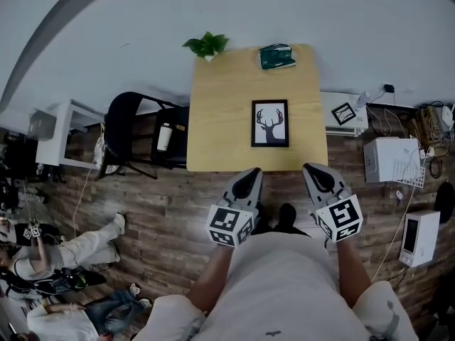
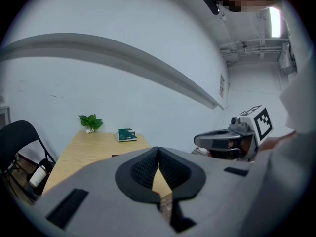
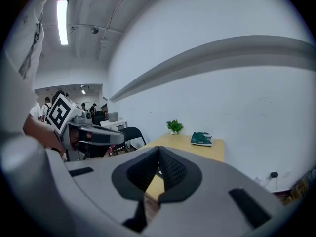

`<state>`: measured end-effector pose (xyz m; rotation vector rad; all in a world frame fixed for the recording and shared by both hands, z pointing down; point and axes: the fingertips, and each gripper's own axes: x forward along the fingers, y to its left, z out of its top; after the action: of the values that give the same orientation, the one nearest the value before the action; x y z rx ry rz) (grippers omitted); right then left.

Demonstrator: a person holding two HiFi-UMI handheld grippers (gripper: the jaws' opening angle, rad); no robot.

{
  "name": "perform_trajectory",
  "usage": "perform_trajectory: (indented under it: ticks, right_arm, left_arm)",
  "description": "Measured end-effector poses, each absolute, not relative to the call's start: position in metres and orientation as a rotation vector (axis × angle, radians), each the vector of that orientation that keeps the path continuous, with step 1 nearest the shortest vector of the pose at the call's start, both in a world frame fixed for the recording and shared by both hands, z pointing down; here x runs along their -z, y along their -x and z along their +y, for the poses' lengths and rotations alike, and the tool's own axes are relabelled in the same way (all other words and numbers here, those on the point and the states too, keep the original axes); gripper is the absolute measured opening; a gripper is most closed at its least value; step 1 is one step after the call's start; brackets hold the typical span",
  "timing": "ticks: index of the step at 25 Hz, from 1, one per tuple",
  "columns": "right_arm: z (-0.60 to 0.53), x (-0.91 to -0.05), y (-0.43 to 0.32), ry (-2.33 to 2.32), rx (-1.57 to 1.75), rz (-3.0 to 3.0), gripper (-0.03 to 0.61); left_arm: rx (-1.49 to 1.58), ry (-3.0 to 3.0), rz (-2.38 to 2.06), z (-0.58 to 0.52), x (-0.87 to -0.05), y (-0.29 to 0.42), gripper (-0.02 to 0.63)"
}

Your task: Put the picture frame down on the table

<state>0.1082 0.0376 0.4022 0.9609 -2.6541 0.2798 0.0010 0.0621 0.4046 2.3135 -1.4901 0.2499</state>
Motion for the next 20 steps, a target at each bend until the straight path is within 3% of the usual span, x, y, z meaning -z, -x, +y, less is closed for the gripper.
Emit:
perform_trajectory:
  ticks: [20]
  right_arm:
    - [0.049,-0.395,-0.124,-0.987,-0.250,-2.672,-0.001]
  left_arm:
    - [-0.249,-2.328,-1.504,0.076,-0.402,-0.020,0.008]
